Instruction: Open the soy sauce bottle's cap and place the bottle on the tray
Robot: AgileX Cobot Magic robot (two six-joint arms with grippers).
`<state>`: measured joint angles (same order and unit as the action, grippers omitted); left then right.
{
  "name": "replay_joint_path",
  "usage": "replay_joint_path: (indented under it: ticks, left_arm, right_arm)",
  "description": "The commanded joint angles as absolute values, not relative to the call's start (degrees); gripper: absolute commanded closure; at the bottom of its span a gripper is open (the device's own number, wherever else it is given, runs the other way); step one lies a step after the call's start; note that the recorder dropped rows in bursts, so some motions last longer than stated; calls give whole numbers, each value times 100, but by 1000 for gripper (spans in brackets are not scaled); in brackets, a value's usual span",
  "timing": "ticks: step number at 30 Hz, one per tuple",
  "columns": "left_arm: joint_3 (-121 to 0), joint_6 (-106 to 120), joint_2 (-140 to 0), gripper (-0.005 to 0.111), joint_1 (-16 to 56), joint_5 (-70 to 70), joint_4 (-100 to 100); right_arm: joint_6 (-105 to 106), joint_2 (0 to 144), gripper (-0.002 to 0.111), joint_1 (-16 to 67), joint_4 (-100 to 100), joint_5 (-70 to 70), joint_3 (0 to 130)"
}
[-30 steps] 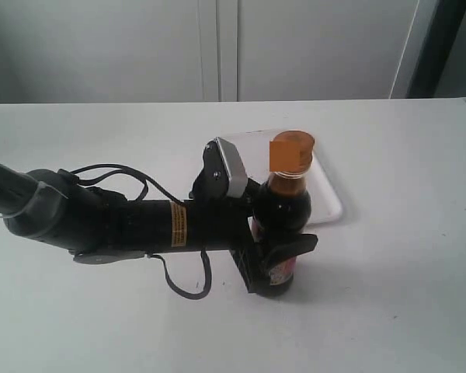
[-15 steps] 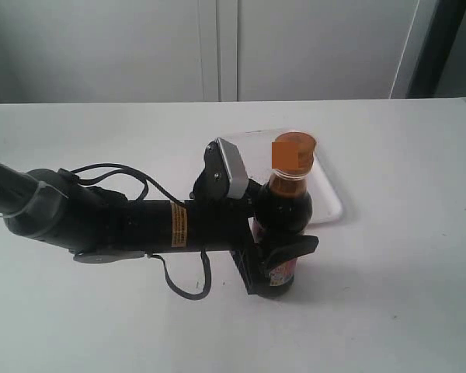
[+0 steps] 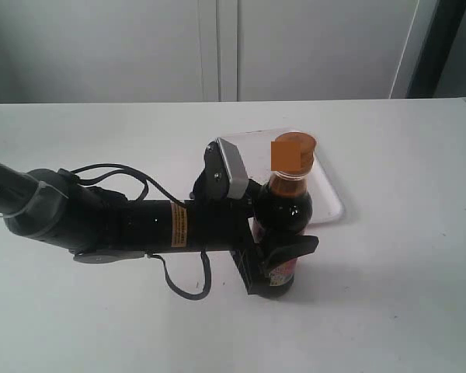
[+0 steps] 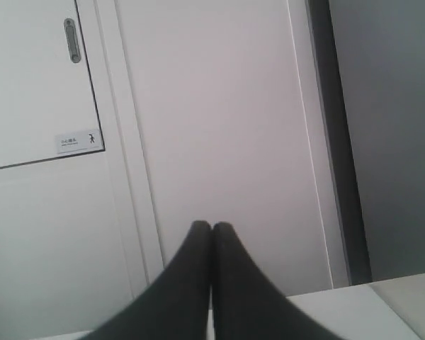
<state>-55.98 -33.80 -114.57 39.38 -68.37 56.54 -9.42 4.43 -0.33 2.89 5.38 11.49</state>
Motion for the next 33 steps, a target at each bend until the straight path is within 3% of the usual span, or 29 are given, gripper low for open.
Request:
replay_joint_path:
  ticks: [1, 20, 33]
  left_arm:
    - [-5607, -3424, -11437, 106, 3973, -6996, 5703]
    - [-5607, -3424, -11437, 106, 3973, -6996, 5703]
    - [-5607, -3424, -11437, 106, 3973, -6977, 5693]
  right_arm:
    - [-764, 900, 108, -38, 279, 328, 1680]
    - [801, 2963, 108, -38, 372, -2418, 3471]
    - [3265, 4331, 108, -38, 2835, -4276, 4317]
